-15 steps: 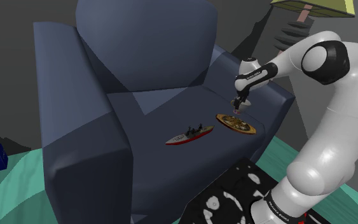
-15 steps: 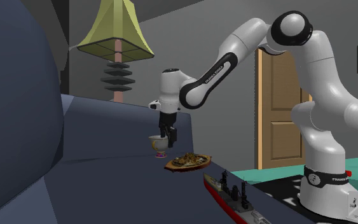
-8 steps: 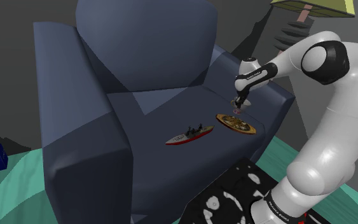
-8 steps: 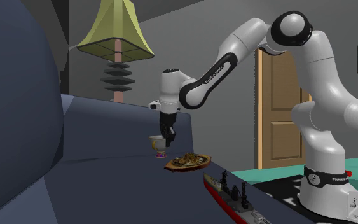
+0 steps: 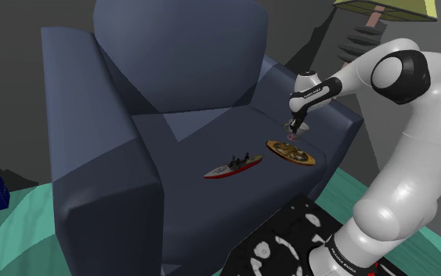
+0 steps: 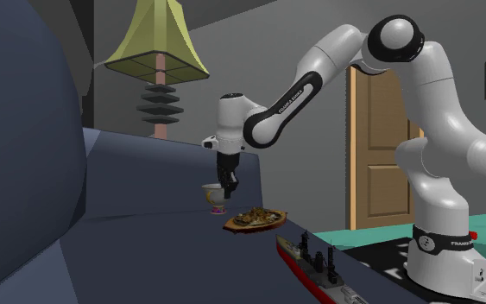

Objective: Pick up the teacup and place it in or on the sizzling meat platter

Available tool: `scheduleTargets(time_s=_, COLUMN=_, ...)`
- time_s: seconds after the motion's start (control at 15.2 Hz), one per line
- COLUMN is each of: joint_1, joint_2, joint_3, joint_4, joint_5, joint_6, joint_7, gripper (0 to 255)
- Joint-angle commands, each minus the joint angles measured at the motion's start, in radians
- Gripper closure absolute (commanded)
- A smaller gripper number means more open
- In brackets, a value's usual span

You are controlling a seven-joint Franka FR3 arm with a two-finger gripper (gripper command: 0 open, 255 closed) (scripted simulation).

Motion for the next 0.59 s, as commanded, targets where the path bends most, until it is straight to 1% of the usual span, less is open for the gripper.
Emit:
scheduleTargets(time_s=0.0, joint_1=0.001, joint_2=-0.008, joint_3=0.000, joint_4=0.004, joint_5=0.001, joint_6=-0.011, joint_7=-0.004, gripper=255)
scheduleTargets(time_s=0.53, joint_1=0.007, joint_2=-0.066, joint_3=0.003, joint_4=0.045, joint_5=0.010, joint_6=-0.105, joint_7=-0.036, gripper=255)
